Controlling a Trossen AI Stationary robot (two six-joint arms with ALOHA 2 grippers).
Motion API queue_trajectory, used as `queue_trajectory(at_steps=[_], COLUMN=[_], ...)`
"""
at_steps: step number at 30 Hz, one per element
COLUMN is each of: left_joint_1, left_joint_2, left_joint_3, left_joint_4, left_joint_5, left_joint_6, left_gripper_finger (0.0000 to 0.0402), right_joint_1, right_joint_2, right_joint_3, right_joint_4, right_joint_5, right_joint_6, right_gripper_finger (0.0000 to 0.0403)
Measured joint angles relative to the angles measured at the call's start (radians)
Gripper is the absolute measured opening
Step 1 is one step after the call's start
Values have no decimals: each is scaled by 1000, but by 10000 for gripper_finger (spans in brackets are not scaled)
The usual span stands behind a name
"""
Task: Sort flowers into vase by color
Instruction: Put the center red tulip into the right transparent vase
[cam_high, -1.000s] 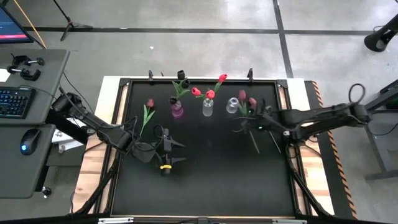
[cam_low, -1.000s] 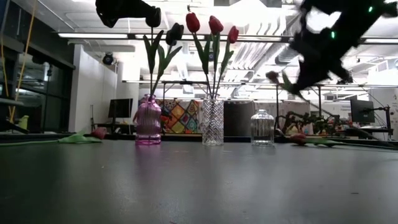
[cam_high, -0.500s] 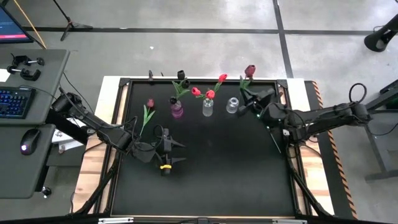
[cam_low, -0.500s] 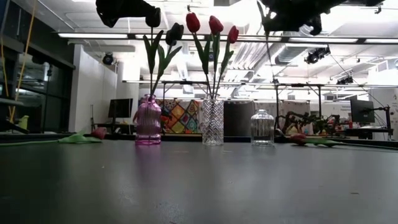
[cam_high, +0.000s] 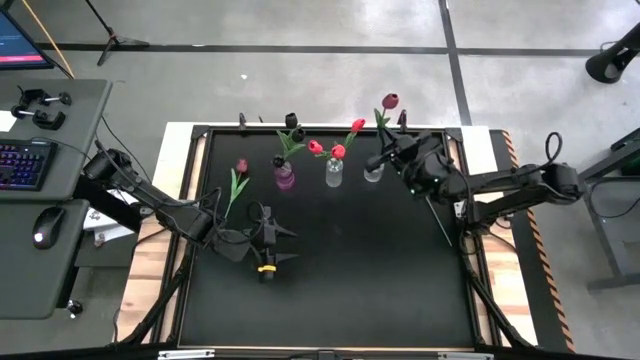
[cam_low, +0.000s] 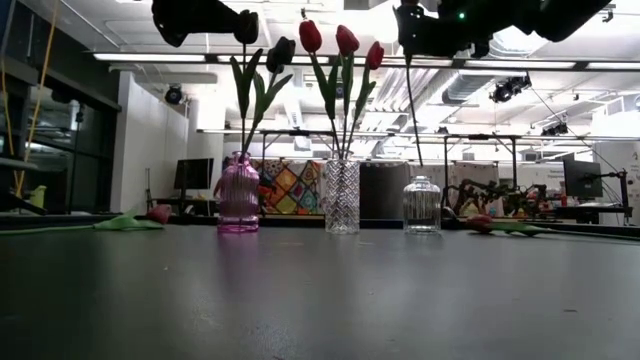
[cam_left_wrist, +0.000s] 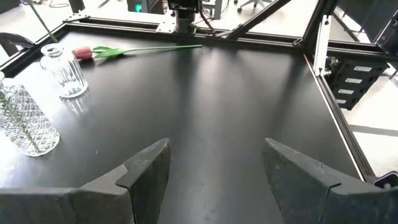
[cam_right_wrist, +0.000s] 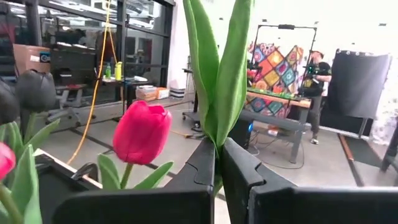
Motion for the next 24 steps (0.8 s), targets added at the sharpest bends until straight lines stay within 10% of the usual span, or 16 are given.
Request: queue_trajectory(at_steps=[24], left_joint_1=[0], left_joint_2=[0], left_joint_3=[0], left_joint_4=[3], left_joint_5=[0], left_joint_6=[-1], left_gripper_finger=[239], right_joint_1=[-42], right_joint_2=[0], right_joint_3=[0], right_joint_4=[-89], right_joint_5=[6], right_joint_6=[98], right_gripper_finger=[0])
